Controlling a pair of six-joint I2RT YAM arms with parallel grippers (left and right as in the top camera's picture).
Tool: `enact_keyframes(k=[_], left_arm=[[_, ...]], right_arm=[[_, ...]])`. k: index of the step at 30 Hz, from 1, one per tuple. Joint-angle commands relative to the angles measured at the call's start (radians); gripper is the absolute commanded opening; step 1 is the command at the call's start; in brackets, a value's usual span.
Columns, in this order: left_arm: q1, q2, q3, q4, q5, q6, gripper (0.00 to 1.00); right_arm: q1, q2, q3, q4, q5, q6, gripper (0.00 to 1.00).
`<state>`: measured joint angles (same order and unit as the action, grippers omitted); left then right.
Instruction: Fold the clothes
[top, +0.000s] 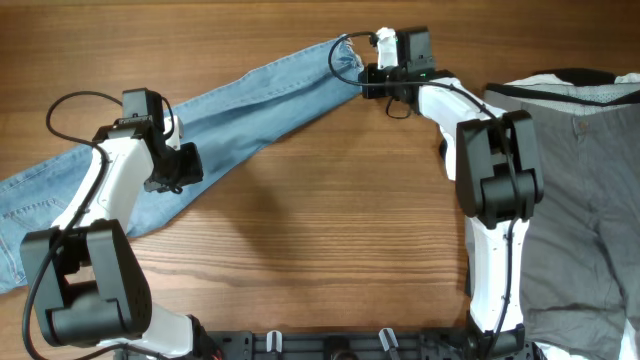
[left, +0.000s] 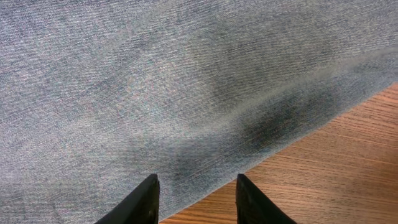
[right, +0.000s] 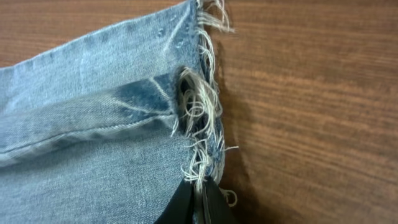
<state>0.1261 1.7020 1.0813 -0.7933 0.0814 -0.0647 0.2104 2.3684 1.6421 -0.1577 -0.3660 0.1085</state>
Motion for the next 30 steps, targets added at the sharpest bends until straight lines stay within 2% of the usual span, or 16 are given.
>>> enact_keyframes(k=[1, 3, 4, 6, 10, 11, 12, 13, 16, 18, 22, 24, 25, 26, 28, 30], left_arm=[[-0.005, -0.015, 0.015, -0.008, 0.023, 0.005, 0.38], [-0.005, -0.015, 0.019, -0.020, 0.023, 0.005, 0.38], [-0.004, -0.016, 0.026, -0.033, 0.021, 0.005, 0.38], [-0.004, -0.019, 0.039, -0.054, 0.006, 0.005, 0.38], [-0.004, -0.035, 0.083, -0.111, -0.051, 0.009, 0.40], [-0.004, -0.040, 0.098, -0.136, -0.066, 0.009, 0.40], [-0.004, -0.044, 0.111, -0.156, -0.072, 0.009, 0.40], [-0.004, -0.047, 0.121, -0.170, -0.072, 0.009, 0.42], [-0.005, -0.069, 0.167, -0.260, -0.071, 0.008, 0.43], [-0.005, -0.088, 0.176, -0.304, -0.071, 0.008, 0.44], [-0.005, -0.119, 0.176, -0.378, -0.058, 0.008, 0.46], [-0.005, -0.120, 0.176, -0.393, 0.005, 0.008, 0.46], [-0.005, -0.120, 0.176, -0.393, 0.041, 0.008, 0.45], [-0.005, -0.120, 0.176, -0.384, 0.078, 0.008, 0.40], [-0.005, -0.120, 0.176, -0.367, 0.119, 0.008, 0.31], [-0.005, -0.120, 0.176, -0.342, 0.185, 0.008, 0.11]], right_arm=[[-0.017, -0.006, -0.050, -0.174, 0.007, 0.007, 0.04], [-0.036, -0.084, -0.050, -0.299, -0.011, 0.002, 0.04], [-0.050, -0.158, -0.050, -0.420, -0.011, -0.010, 0.04], [-0.061, -0.259, -0.050, -0.565, 0.053, 0.009, 0.04], [-0.075, -0.452, -0.050, -0.837, 0.545, 0.167, 0.04], [-0.085, -0.473, -0.050, -0.855, 0.594, 0.170, 0.21], [-0.091, -0.483, -0.050, -0.858, 0.592, 0.158, 0.47], [-0.098, -0.490, -0.050, -0.862, 0.556, 0.110, 0.57], [-0.106, -0.486, -0.052, -0.908, 0.383, 0.003, 0.61], [-0.106, -0.486, -0.068, -0.916, 0.311, 0.002, 0.59], [-0.098, -0.485, -0.154, -0.874, 0.049, -0.049, 0.31], [-0.082, -0.485, -0.232, -0.818, 0.024, -0.027, 0.12], [-0.072, -0.485, -0.278, -0.787, 0.023, 0.010, 0.09], [-0.064, -0.485, -0.316, -0.752, 0.010, 0.021, 0.04], [-0.047, -0.485, -0.377, -0.672, -0.025, -0.002, 0.04], [-0.024, -0.485, -0.461, -0.544, -0.055, -0.008, 0.04]])
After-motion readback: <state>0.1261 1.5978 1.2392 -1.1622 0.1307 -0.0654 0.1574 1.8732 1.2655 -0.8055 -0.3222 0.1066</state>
